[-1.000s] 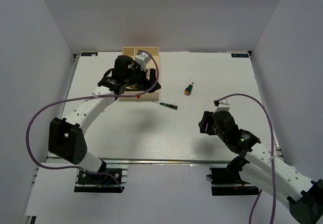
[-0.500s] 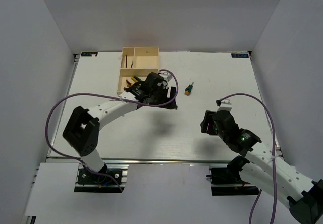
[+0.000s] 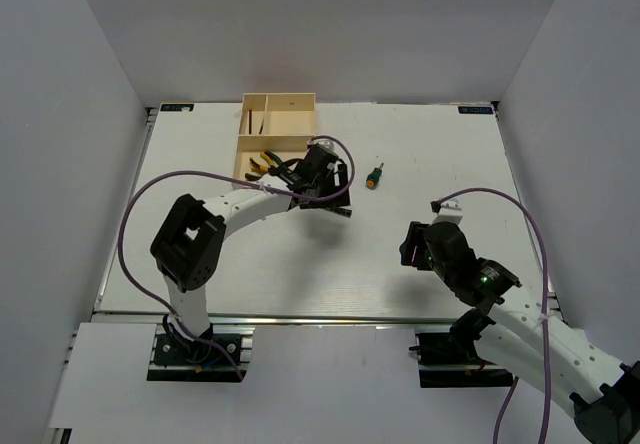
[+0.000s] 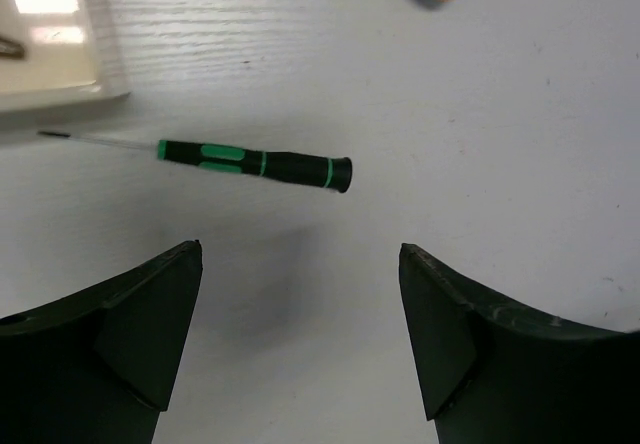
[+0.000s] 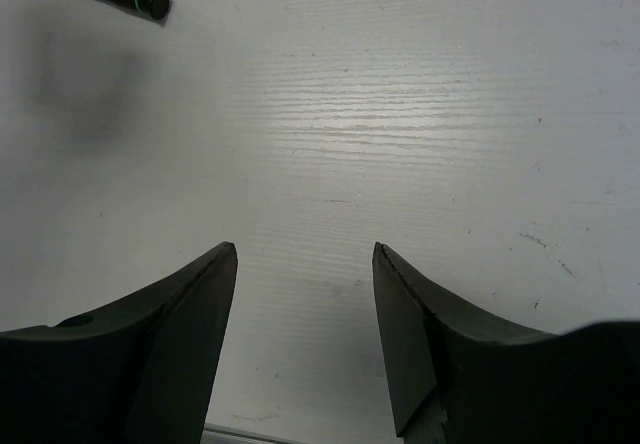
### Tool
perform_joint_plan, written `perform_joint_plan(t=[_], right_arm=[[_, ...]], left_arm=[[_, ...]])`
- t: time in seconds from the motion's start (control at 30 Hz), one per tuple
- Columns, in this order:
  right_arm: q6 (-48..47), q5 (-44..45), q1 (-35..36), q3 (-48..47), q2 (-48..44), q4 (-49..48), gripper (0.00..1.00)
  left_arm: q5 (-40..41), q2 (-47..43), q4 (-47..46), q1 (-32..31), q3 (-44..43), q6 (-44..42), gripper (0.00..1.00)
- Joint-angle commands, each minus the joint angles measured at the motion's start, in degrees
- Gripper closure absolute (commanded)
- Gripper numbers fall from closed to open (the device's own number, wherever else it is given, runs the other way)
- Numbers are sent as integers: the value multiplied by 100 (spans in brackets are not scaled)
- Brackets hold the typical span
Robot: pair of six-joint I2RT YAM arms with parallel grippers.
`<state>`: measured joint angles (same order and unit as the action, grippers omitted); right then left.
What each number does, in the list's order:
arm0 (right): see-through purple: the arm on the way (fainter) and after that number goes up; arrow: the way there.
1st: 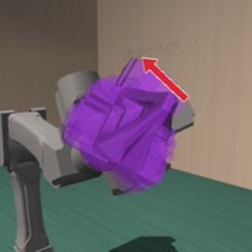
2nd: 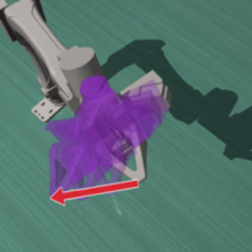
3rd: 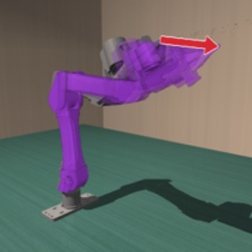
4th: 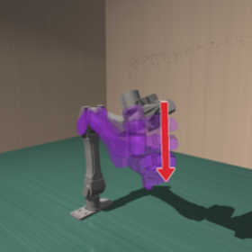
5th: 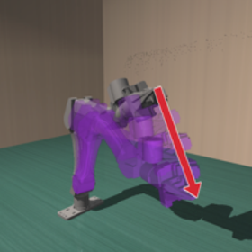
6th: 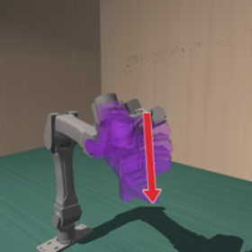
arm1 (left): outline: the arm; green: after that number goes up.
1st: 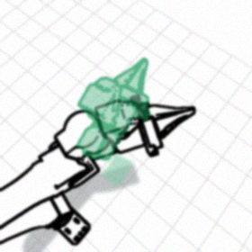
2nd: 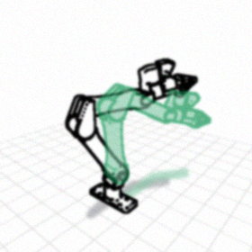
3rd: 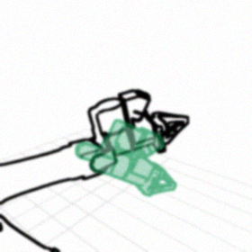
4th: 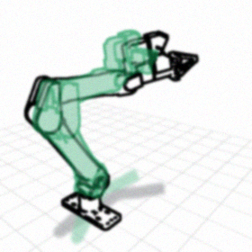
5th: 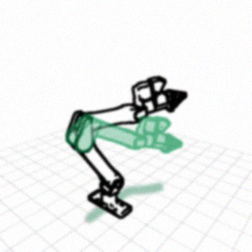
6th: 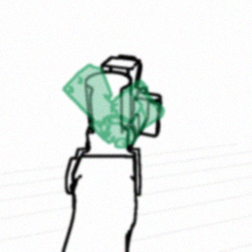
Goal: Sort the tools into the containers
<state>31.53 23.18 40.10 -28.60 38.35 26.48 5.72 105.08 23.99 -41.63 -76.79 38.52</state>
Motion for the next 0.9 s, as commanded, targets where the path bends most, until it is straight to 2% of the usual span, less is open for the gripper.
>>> perform_joint_plan(t=[0.0, 0.1, 0.17, 0.27, 0.57, 0.67, 0.77, 0.87], right_arm=[[46, -6, 7, 47, -152, -143, 37], [-32, -94, -10, 126, -284, -231, 37], [-68, -156, -2, 144, -336, -275, 37], [-94, -182, -10, 179, -389, -319, 37], [-112, -209, -11, 197, -389, -345, 37], [-103, -209, -2, 206, -389, -345, 37], [-103, -217, 7, 188, -389, -345, 37], [-112, -217, 7, 206, -389, -354, 37]], left_arm=[[-561, 126, -421, -91, -380, -905, 11], [-1247, 460, -132, -91, -879, -2004, 13], [-1380, 628, 167, -91, -1187, -2784, 13], [-1310, 672, 378, -91, -1442, -3428, 13], [-1565, 1102, 1020, -47, -2129, -4202, 12], [-1669, 1199, 1116, -47, -2164, -4379, 12], [-2214, 1182, 1117, 41, -2077, -4572, 13], [-2050, 1067, 1108, 93, -1831, -5238, 13]])
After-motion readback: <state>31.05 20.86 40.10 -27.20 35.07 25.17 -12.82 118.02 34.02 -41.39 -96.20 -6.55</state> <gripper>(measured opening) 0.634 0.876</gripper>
